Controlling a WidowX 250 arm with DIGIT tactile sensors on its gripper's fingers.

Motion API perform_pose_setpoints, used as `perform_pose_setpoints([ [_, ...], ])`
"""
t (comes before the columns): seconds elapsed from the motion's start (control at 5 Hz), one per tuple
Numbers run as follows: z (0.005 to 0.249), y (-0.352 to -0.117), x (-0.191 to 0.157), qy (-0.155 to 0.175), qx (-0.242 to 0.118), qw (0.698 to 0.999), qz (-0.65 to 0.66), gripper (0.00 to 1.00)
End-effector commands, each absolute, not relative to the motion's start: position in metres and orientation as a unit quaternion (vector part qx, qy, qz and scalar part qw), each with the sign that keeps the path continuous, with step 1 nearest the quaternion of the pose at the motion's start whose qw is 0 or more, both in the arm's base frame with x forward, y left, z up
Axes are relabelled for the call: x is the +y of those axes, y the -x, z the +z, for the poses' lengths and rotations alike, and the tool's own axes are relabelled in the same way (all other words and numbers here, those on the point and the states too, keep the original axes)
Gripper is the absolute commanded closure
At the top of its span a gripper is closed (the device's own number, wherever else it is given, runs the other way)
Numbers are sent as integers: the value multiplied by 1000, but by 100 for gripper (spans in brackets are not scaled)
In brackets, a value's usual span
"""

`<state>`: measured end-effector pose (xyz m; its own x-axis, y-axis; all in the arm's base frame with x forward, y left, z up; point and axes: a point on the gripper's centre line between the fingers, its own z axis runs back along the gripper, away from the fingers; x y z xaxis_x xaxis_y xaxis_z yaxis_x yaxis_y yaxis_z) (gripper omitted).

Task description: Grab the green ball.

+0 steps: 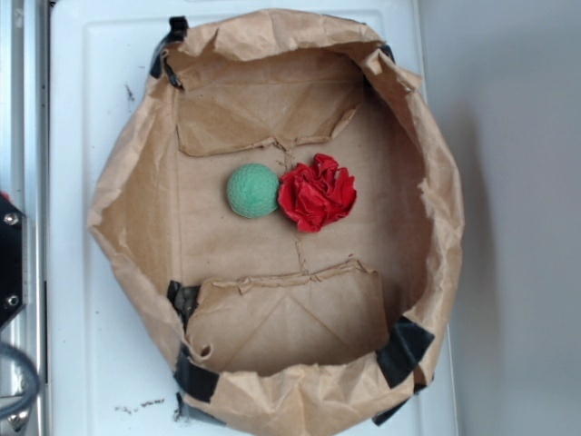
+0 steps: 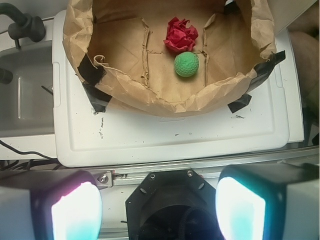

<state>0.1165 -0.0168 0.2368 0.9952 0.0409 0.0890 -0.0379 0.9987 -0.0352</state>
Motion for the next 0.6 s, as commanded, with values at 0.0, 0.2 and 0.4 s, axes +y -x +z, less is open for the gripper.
perform_pose_setpoints([
  [0.0, 237, -117, -17, 17, -45, 999, 20, 0],
  [0.2, 223, -152, -6, 4, -34, 998, 61, 0],
  [0.4, 209, -178, 16, -26, -42, 994, 100, 0],
])
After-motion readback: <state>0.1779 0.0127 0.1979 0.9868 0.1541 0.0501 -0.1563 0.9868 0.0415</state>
